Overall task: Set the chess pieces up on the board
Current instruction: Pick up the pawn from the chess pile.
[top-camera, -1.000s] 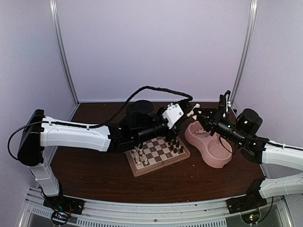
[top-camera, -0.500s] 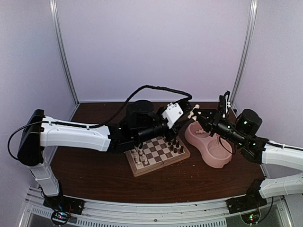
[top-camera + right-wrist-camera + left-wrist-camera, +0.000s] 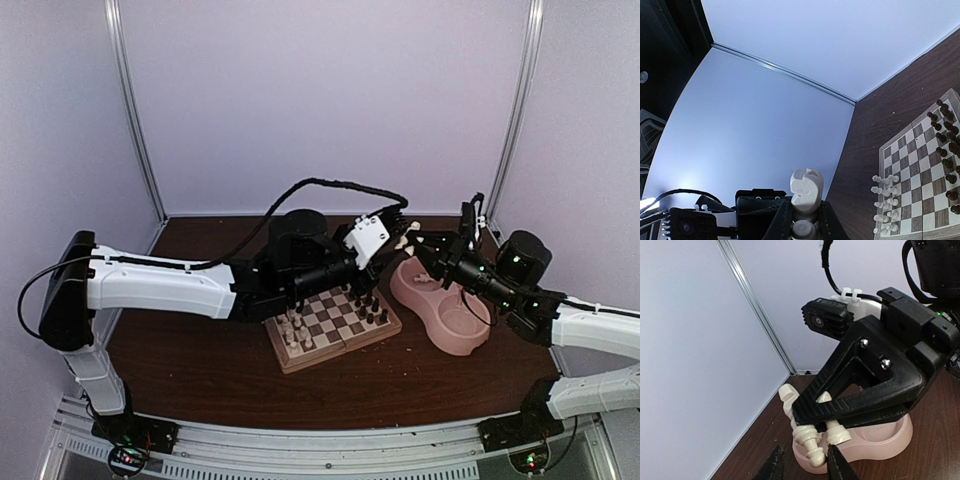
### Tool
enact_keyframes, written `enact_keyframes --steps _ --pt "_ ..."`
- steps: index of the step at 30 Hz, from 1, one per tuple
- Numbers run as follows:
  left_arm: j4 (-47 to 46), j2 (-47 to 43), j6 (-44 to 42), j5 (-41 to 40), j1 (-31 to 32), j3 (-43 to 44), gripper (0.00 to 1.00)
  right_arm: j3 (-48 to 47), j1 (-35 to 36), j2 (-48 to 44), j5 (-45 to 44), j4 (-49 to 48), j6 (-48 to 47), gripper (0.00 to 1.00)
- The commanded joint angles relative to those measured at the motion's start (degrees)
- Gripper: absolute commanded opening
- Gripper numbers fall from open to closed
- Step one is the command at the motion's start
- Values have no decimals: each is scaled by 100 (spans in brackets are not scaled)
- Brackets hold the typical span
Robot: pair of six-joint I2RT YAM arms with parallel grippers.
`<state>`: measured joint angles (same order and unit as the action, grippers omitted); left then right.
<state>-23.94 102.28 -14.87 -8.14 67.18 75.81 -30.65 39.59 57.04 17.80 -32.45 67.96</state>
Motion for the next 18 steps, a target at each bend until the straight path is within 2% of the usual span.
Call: enact_keyframes --steps 1,9,18 --pt "-170 81 -27 -13 -25 222 28 28 46 9 22 -226 63 4" --pt "-133 78 -46 -72 -21 216 10 66 44 -41 -10 -249 60 4" --pt "-29 -157 259 -281 -20 -118 0 43 -131 -310 -159 211 -289 4"
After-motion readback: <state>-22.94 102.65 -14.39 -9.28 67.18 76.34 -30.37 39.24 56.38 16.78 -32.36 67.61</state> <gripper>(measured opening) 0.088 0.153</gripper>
